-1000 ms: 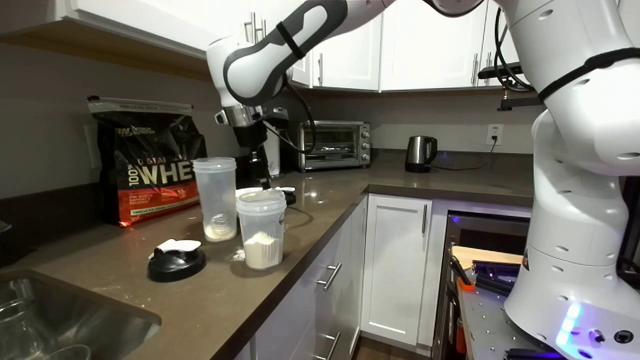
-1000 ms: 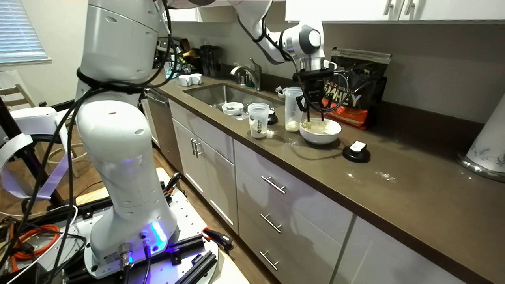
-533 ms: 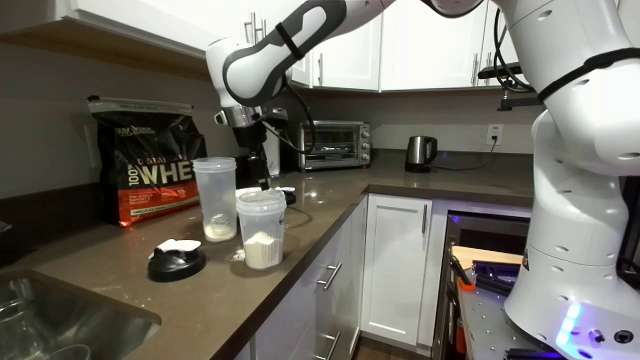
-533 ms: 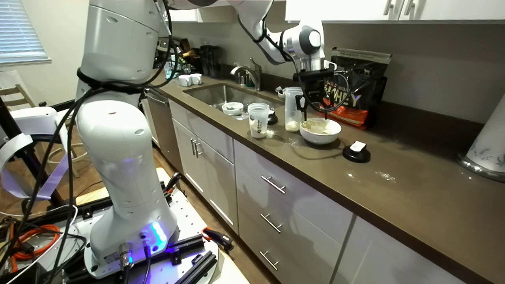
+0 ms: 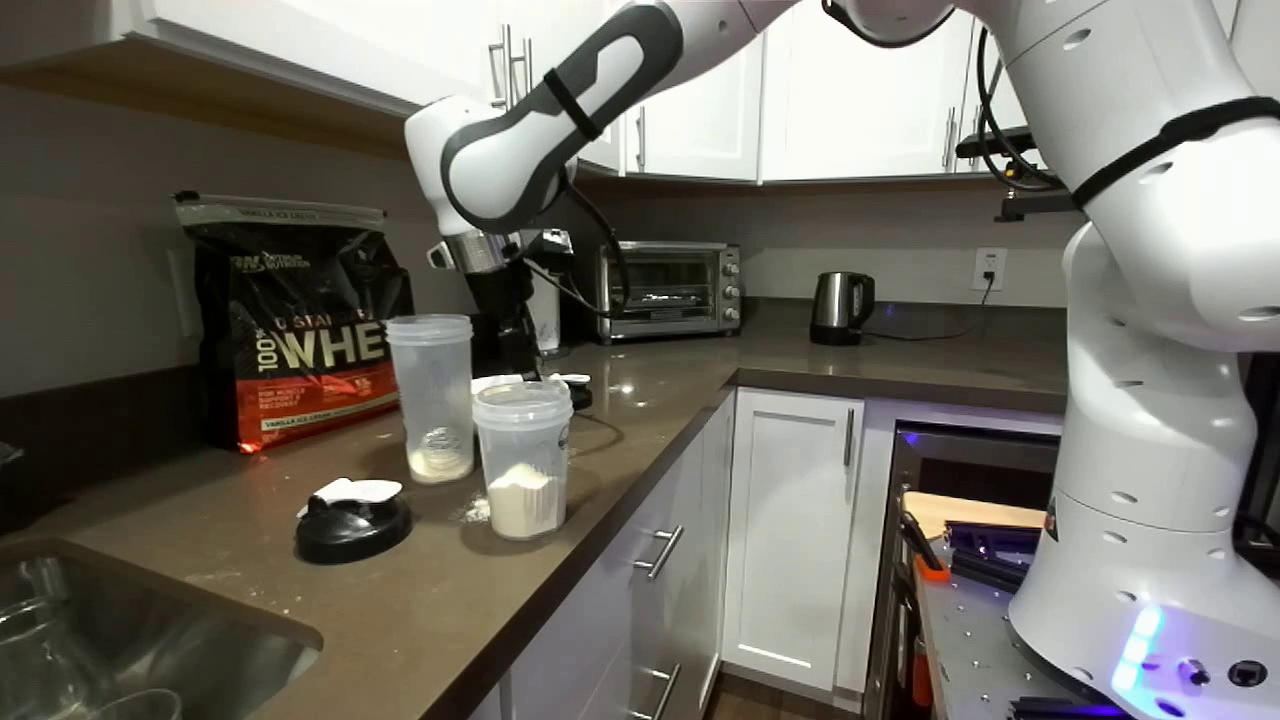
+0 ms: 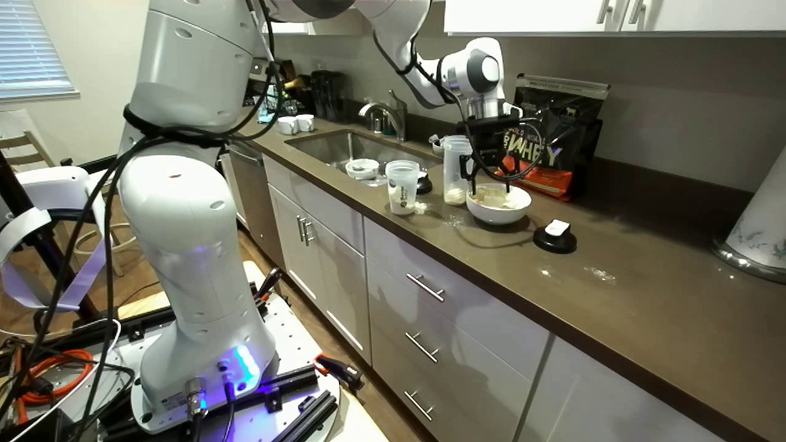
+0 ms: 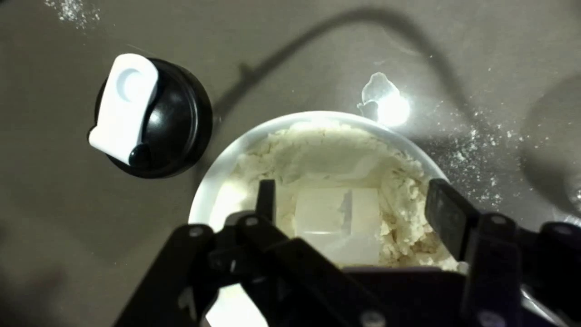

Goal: Scoop some of the powder from the white bowl into the larger clear bottle

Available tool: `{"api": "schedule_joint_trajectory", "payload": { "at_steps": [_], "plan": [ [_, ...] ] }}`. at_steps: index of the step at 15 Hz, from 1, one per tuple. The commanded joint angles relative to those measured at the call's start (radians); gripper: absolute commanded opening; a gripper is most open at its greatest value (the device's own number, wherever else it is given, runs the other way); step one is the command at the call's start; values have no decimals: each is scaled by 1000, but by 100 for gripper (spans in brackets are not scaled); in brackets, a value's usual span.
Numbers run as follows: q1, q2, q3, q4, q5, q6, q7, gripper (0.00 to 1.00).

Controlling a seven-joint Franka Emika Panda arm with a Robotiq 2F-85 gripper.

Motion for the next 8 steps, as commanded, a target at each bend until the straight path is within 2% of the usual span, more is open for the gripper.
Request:
{"api": "schedule_joint_trajectory", "payload": {
  "at_steps": [1, 5, 8],
  "plan": [
    [10, 43, -2, 60, -26, -68, -2, 53],
    [17, 67, -2, 83, -28, -100, 4, 28],
    [22, 77, -2, 91, -29, -105, 10, 25]
  ]
}}
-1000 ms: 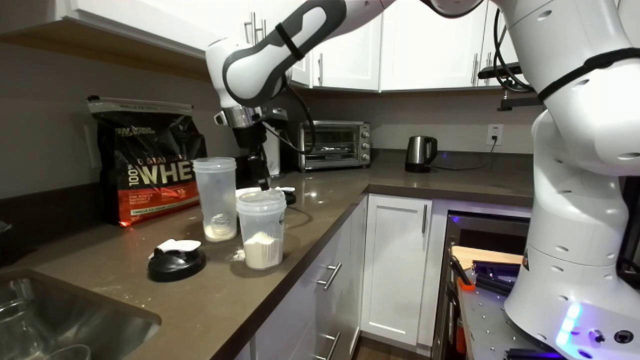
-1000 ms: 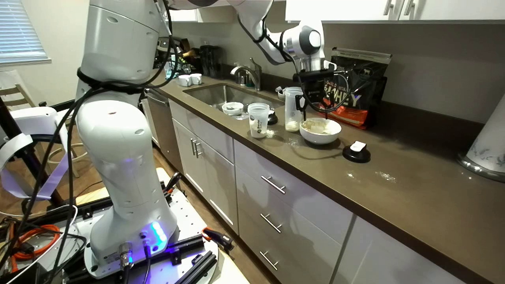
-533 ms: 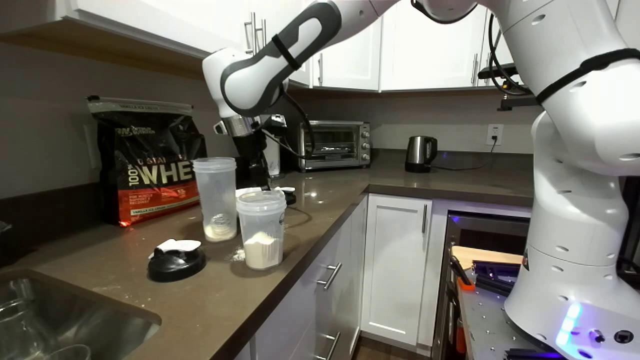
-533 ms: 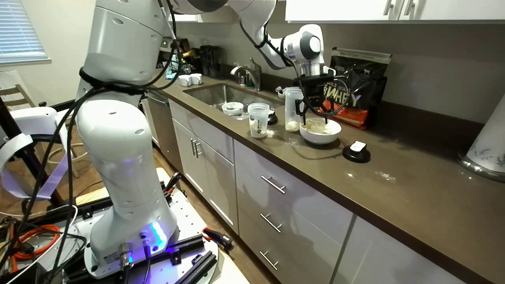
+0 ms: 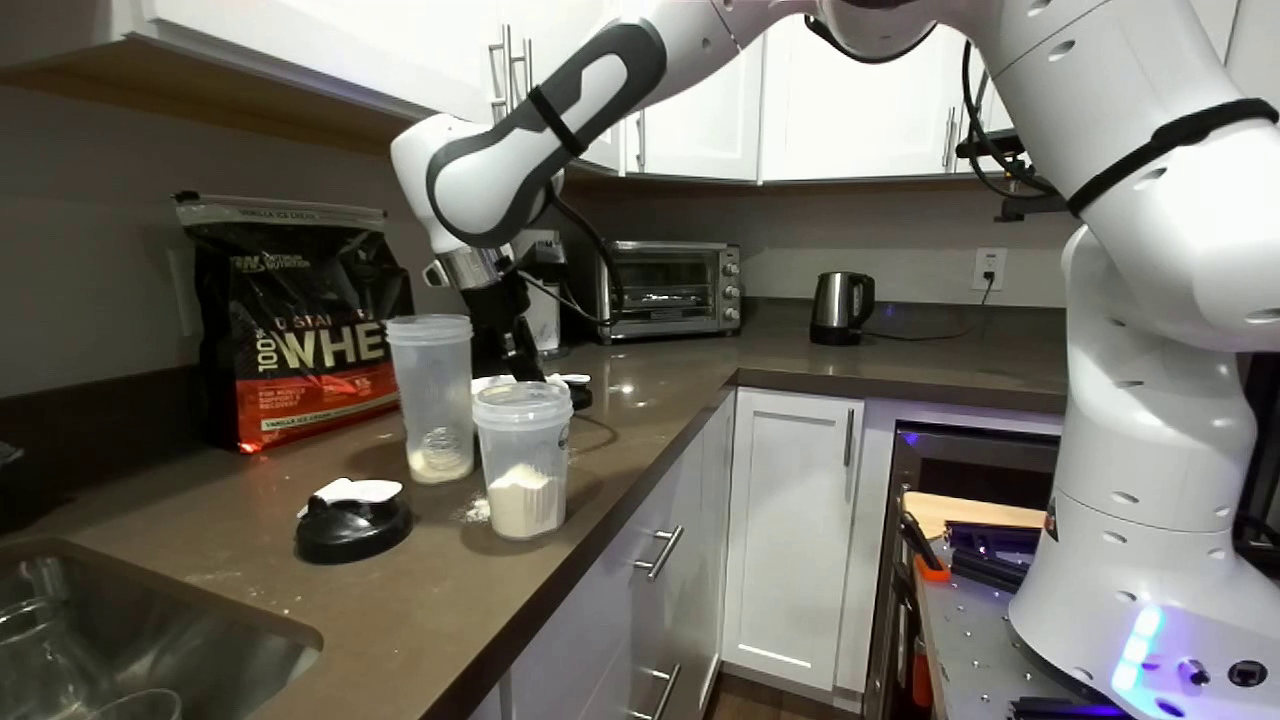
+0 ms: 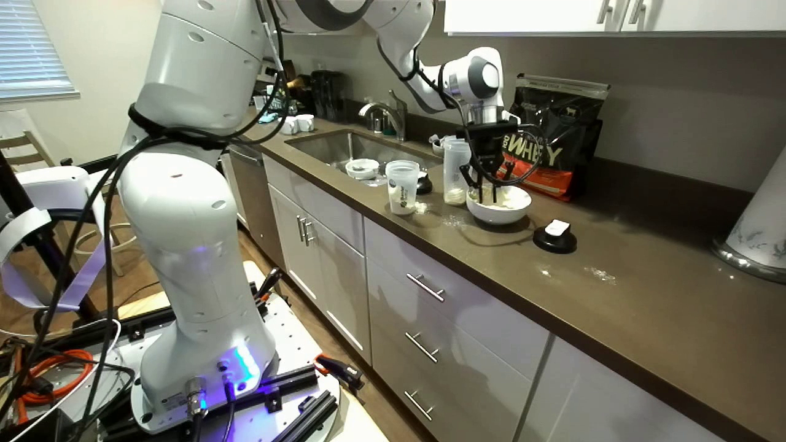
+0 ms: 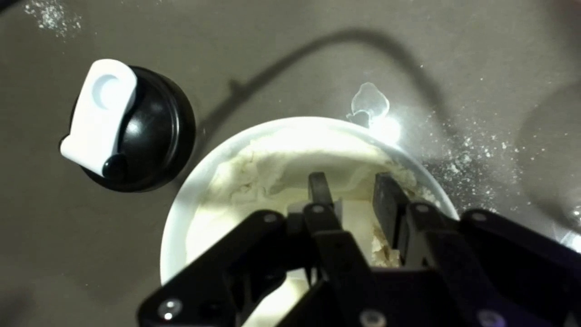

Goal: Scoop some of the powder from the white bowl into the larger clear bottle

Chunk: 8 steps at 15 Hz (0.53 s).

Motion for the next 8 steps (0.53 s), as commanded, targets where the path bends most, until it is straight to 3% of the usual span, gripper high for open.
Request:
{"api": "schedule_joint_trajectory", "payload": {
  "at_steps": [1, 2, 4, 5, 8],
  "plan": [
    [11, 22, -1, 37, -30, -35, 11, 24],
    [12, 23, -1, 36, -30, -34, 12, 29],
    [17, 21, -1, 29, -34, -30, 15, 29],
    [19, 19, -2, 25, -38, -27, 17, 37],
    [25, 16, -2, 20, -47, -24, 20, 47]
  ]
}}
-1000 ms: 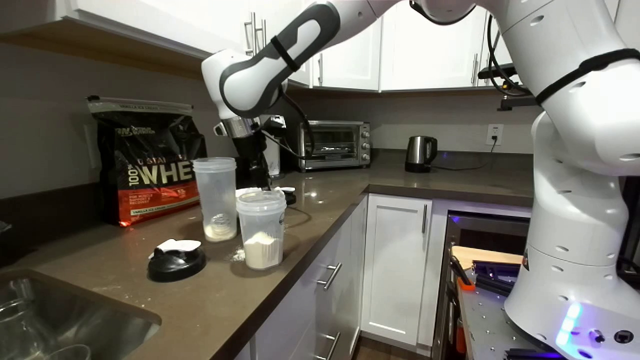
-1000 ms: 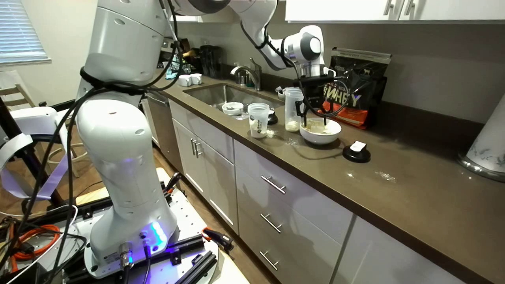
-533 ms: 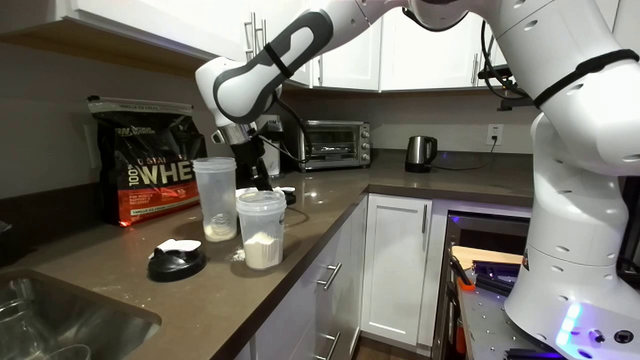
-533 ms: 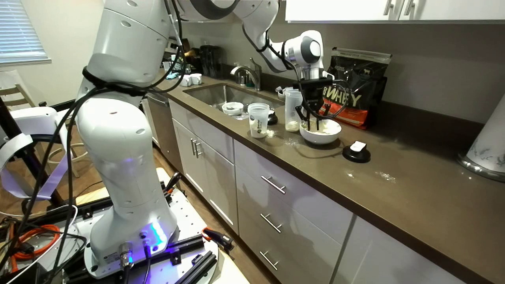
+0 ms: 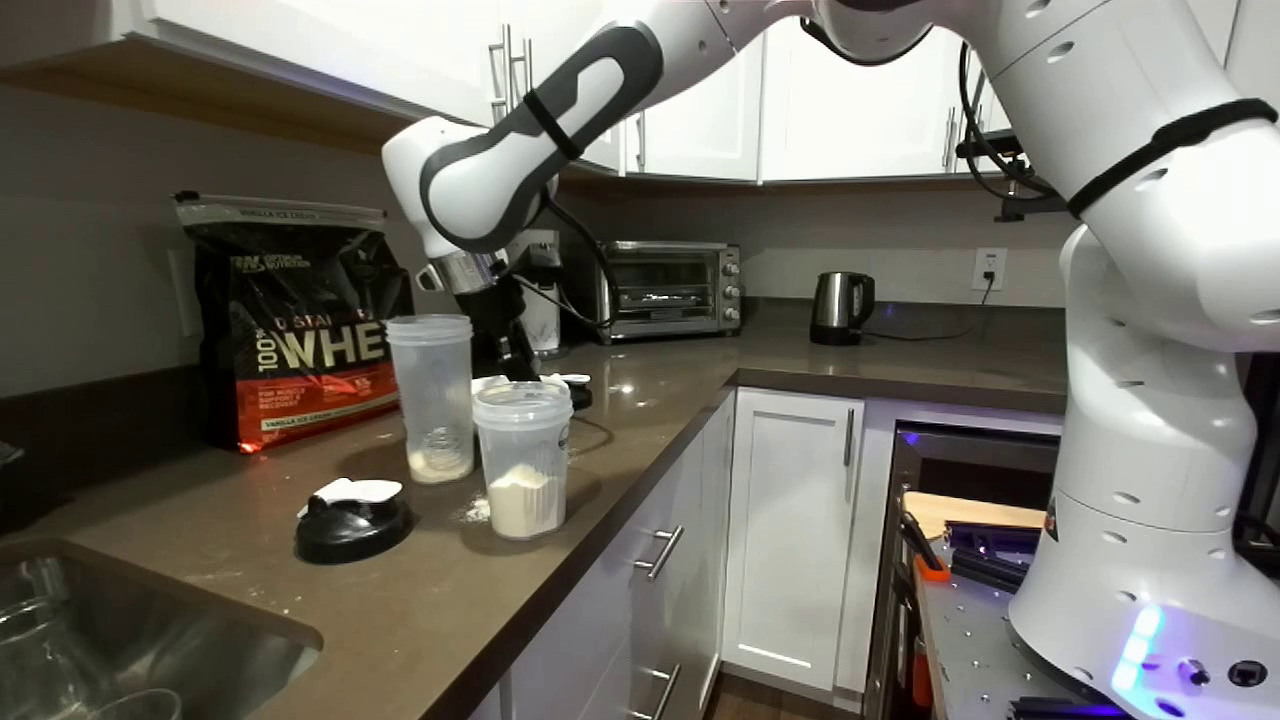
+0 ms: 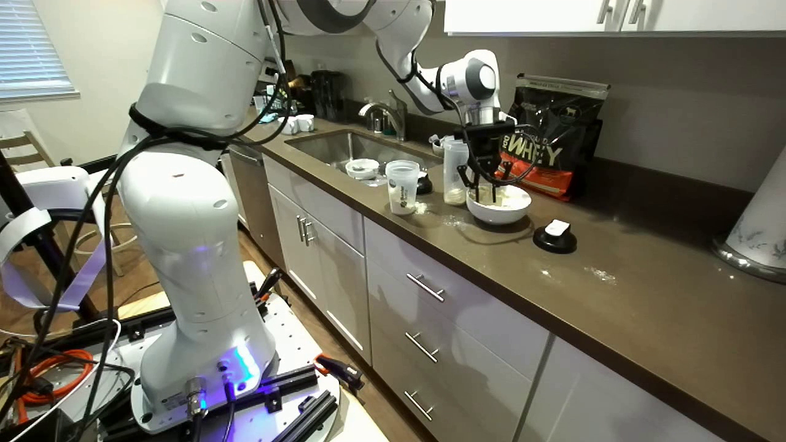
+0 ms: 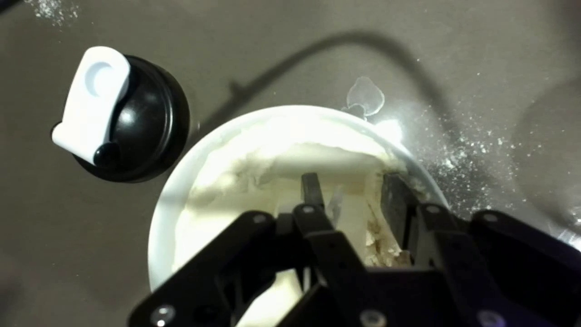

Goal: Scoop some of the powder from the white bowl into the larger clear bottle

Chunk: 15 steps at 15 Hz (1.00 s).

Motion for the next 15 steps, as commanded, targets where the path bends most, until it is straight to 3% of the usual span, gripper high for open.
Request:
{"api": "schedule_joint_trajectory", "payload": {
  "at_steps": [1, 2, 3, 5, 7, 13, 14, 15],
  "plan": [
    [11, 4, -2, 11, -38, -20, 20, 49],
    [12, 4, -2, 11, -40, -19, 20, 45],
    [13, 3, -2, 9, -42, -19, 20, 32],
    [14, 2, -2, 8, -50, -18, 21, 17],
    [15, 3, -2, 10, -52, -19, 21, 14],
    [15, 3, -2, 15, -53, -20, 21, 35],
    [15, 3, -2, 15, -53, -20, 21, 48],
    [15, 3, -2, 16, -53, -20, 22, 47]
  ]
}}
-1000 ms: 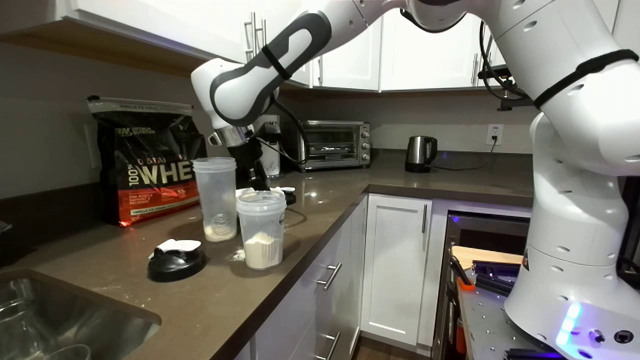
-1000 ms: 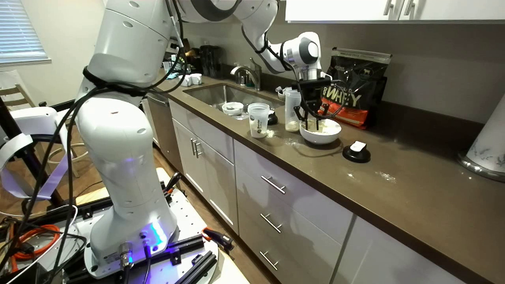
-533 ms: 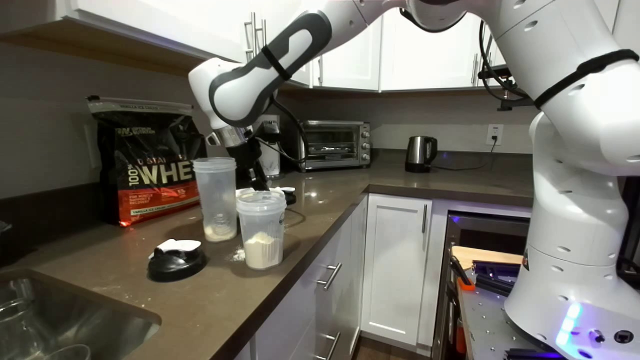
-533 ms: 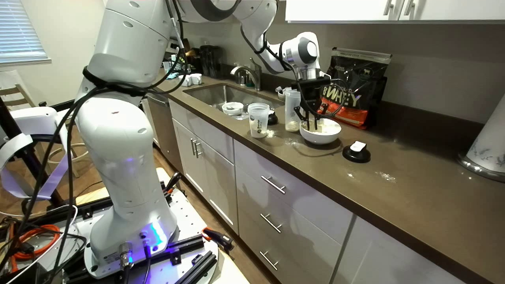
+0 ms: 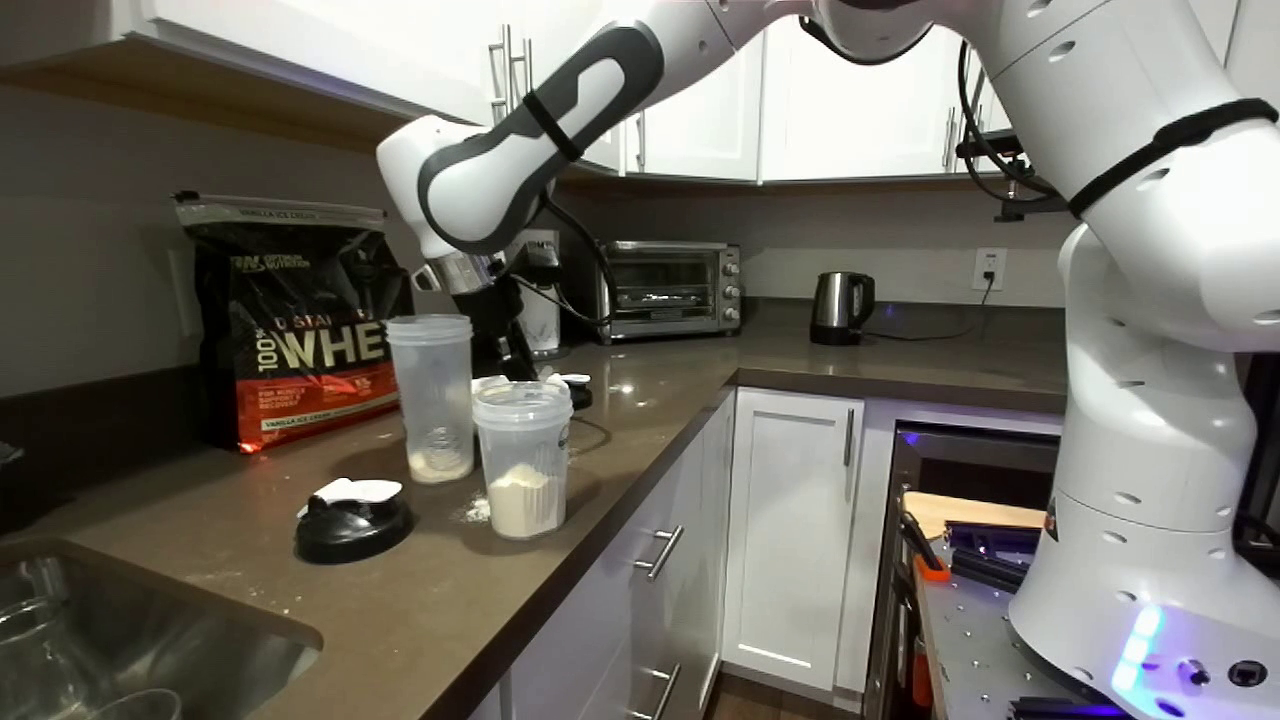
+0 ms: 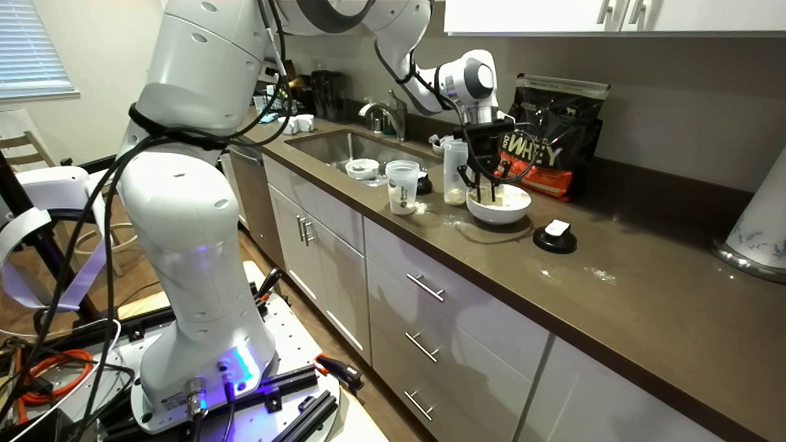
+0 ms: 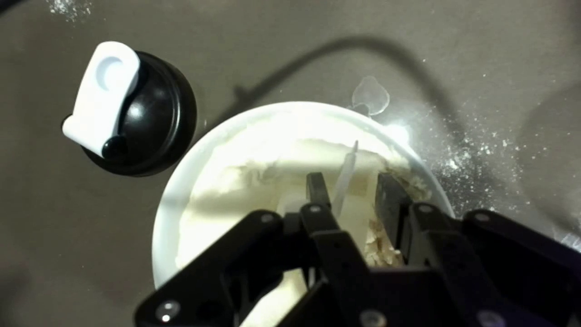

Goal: Scoop some of the powder from the white bowl into the larger clear bottle

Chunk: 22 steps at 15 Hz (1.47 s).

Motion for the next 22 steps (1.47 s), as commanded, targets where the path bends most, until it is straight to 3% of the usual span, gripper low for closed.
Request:
{"api": "schedule_joint_trajectory", "payload": {
  "at_steps": [1, 2, 3, 4, 7, 22],
  "plan": [
    [6, 3, -2, 17, -27, -21, 19, 43],
    [6, 3, -2, 17, -27, -21, 18, 39],
    [5, 4, -2, 19, -27, -21, 18, 19],
    [5, 5, -2, 21, -27, -22, 16, 19],
    [5, 5, -3, 25, -28, -23, 16, 0],
    [8, 18, -37, 114, -96, -13, 54, 2]
  ]
}}
